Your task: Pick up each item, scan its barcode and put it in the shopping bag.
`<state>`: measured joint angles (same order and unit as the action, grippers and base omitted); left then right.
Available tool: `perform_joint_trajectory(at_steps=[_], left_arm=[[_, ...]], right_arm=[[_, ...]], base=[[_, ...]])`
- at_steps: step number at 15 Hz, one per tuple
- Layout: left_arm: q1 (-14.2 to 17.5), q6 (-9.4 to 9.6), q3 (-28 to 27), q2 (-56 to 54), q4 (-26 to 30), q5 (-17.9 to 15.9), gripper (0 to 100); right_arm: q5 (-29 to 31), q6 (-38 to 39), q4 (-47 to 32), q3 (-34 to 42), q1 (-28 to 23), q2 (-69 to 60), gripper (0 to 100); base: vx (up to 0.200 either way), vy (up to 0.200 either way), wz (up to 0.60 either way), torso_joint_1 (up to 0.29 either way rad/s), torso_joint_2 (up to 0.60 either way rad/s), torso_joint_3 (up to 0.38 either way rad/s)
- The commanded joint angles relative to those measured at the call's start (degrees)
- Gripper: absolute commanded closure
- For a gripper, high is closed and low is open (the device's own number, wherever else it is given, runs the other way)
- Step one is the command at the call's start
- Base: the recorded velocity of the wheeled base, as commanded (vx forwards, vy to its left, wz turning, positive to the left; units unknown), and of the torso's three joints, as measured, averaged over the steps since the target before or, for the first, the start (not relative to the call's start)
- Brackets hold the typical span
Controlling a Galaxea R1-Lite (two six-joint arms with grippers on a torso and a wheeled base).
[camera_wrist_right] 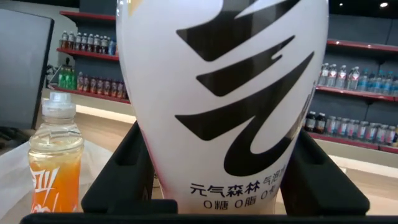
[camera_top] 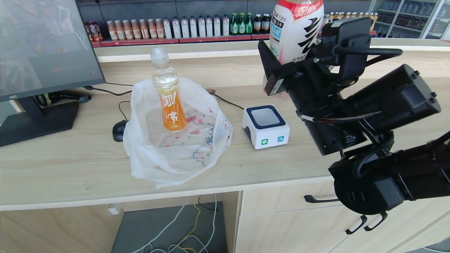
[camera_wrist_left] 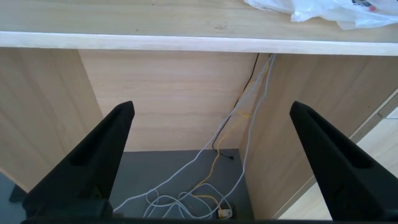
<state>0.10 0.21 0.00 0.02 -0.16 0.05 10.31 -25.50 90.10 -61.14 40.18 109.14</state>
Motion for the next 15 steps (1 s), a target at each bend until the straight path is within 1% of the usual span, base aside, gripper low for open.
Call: perform_joint_trajectory(at_steps=[1,3,7,8,10,13,14,15], left_arm=[[0.0,-0.03,0.0,0.0,0.0,0.0,0],[0.0,-0.03,0.0,0.0,0.0,0.0,0],[0.0,-0.03,0.0,0.0,0.0,0.0,0],[0.0,-0.03,0.0,0.0,0.0,0.0,0],[0.0,-0.03,0.0,0.0,0.0,0.0,0],[0.0,-0.03,0.0,0.0,0.0,0.0,0],[0.0,0.06,0.0,0.0,0.0,0.0,0],[0.0,-0.03,0.0,0.0,0.0,0.0,0]], right_arm=[[-0.3,-1.5,-0.1,0.1,1.0,-1.7,100],[-1.2,-2.8,-0.1,0.2,1.0,-2.4,100],[-10.8,-7.2,-0.1,1.0,1.1,-2.0,100],[-12.3,-7.6,-0.1,1.0,1.1,-1.9,100],[-17.7,-10.0,-0.1,1.0,1.0,-1.4,100],[-24.6,-10.5,-0.1,2.1,-0.8,-1.3,100],[-24.0,-12.5,-0.1,2.0,-1.2,-0.4,100],[-21.6,-15.1,-0.1,1.2,-1.5,1.3,100]], base=[[0.000,0.000,0.00,0.000,0.00,0.000],[0.000,0.000,0.00,0.000,0.00,0.000],[0.000,0.000,0.00,0.000,0.00,0.000],[0.000,0.000,0.00,0.000,0.00,0.000],[0.000,0.000,0.00,0.000,0.00,0.000],[0.000,0.000,0.00,0.000,0.00,0.000],[0.000,0.000,0.00,0.000,0.00,0.000],[0.000,0.000,0.00,0.000,0.00,0.000]])
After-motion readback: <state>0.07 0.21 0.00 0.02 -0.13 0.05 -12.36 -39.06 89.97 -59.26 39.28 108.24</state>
